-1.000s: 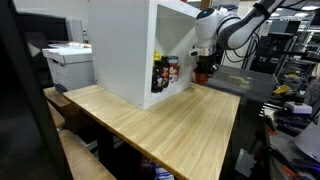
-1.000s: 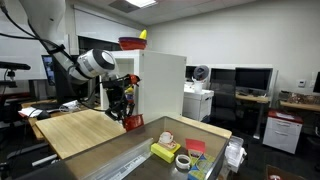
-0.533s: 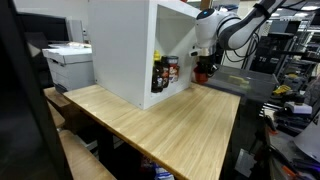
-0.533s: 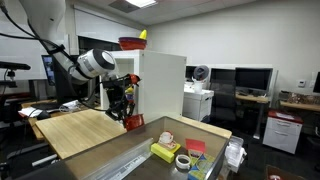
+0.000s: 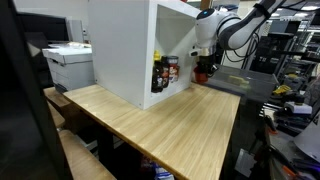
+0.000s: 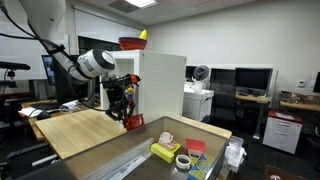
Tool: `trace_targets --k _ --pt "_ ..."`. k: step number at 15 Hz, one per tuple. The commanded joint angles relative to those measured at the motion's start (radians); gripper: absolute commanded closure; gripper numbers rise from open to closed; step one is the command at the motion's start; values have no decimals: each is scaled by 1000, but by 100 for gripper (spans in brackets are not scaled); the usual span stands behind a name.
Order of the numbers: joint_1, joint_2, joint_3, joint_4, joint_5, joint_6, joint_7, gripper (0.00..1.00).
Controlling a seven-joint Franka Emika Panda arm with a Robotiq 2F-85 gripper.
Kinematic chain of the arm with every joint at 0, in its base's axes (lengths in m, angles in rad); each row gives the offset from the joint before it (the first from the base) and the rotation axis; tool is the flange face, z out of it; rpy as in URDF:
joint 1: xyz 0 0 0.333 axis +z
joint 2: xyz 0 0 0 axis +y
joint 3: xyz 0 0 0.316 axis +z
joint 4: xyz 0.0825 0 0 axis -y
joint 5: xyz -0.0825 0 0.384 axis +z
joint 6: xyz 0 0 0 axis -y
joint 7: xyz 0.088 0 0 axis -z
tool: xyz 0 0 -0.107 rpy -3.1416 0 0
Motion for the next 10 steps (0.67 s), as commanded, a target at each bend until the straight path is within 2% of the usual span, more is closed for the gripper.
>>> trace_targets --k 1,2,3,6,8,9,10 --pt "-5 0 6 1 1 -2 -1 94" --pt "-5 0 6 1 1 -2 -1 69" --pt "-5 -1 4 0 -3 -5 9 68" --pt "-7 -6 -1 -6 -17 0 45 54" --pt "-6 -12 -4 -12 -34 0 75 39" --pt "-6 0 2 -2 -1 -4 39 59" --pt "-6 0 2 -2 -3 -4 46 54"
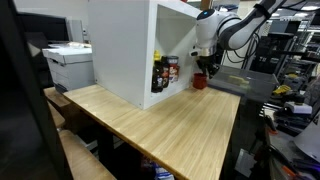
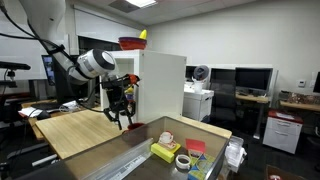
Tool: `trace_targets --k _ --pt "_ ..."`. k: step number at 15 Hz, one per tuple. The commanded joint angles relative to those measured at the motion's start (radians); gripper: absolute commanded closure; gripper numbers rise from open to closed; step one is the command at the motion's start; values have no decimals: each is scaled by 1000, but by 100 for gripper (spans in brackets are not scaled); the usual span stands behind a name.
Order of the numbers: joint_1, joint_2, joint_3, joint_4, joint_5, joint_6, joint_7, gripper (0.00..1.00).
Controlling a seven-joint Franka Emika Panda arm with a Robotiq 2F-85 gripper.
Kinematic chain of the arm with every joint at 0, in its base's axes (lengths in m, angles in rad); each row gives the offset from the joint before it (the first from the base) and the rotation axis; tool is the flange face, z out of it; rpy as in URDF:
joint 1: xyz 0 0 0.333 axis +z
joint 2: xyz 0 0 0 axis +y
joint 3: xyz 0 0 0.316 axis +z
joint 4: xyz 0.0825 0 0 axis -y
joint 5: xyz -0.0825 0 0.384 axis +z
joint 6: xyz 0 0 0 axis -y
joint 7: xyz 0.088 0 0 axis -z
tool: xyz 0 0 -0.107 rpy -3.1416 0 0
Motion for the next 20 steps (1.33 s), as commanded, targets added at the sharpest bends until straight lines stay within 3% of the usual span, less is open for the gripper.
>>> trace_targets --k 1,3,11,12,15,20 --pt "-6 0 7 1 0 -2 2 48" --pt "-6 0 7 1 0 -2 5 39" --pt "-6 0 6 1 0 -2 6 39" --pt "-6 0 6 1 0 -2 6 14" --pt "-12 -1 0 -12 -9 43 50 0" --pt "-16 0 -6 -33 -12 124 88 0"
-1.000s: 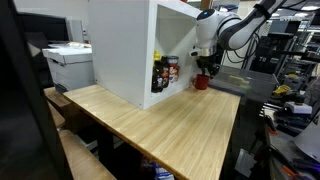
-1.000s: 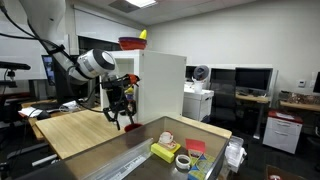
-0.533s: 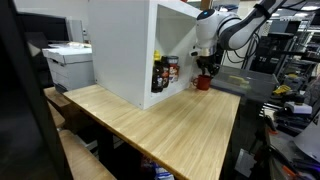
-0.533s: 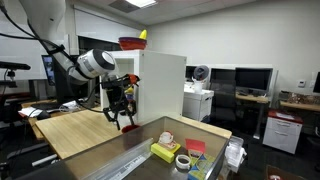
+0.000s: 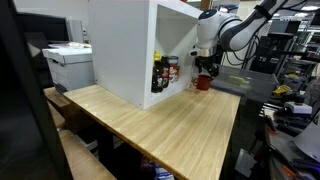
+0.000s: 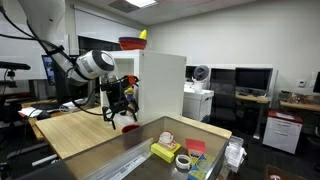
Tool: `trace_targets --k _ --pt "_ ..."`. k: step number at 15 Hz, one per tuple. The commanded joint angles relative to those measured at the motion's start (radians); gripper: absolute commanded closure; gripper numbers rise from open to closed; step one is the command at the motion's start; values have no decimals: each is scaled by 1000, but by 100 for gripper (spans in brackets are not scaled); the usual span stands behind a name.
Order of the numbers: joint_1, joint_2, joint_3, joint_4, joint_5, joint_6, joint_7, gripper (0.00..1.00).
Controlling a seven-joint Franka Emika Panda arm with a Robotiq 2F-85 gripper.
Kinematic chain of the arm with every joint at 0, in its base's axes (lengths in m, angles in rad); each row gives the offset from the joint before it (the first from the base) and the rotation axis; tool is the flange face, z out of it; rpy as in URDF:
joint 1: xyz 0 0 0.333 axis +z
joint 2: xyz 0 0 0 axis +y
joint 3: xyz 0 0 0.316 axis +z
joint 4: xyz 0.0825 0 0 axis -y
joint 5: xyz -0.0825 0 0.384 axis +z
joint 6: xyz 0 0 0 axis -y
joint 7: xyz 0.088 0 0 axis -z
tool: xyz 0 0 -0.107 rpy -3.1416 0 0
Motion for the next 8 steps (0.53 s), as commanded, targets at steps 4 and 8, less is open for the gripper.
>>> trace_targets --k 4,8 --pt "-19 0 -5 -26 -28 102 83 0" --pt "-29 1 -11 -36 -10 158 114 0"
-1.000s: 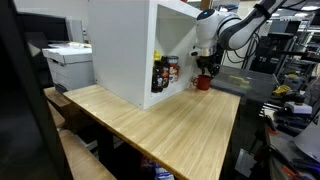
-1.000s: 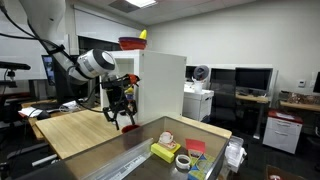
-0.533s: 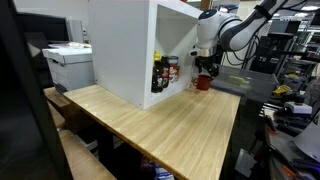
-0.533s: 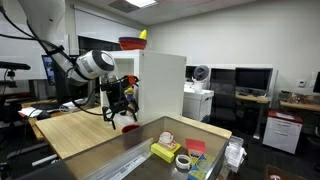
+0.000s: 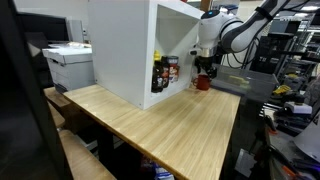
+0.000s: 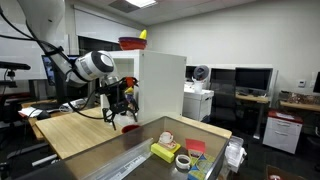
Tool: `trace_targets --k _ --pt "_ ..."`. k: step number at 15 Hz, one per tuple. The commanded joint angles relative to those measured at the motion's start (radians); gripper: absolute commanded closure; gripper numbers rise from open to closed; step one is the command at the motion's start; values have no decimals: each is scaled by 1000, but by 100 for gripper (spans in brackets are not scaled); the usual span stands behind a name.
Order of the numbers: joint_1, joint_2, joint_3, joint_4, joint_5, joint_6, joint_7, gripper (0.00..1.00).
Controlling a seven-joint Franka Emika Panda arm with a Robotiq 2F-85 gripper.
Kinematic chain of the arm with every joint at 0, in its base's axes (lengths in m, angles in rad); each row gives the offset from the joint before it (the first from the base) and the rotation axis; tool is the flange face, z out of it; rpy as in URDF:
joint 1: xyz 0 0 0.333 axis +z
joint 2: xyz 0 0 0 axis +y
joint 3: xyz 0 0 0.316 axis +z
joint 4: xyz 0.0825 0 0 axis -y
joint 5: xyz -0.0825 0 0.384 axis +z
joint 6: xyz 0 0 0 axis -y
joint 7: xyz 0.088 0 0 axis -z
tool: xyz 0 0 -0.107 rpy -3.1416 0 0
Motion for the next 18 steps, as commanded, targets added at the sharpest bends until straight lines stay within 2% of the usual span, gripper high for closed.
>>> trace_targets --k 1,4,7,16,18 --pt "-25 -1 -6 -23 2 98 28 0" --pt "-56 -7 -11 -56 79 225 -45 0" --pt "-83 -14 -18 -94 143 355 -62 0" --pt "-92 -25 -21 -128 206 448 -65 0" --pt "-96 -20 -9 -135 261 451 -102 0"
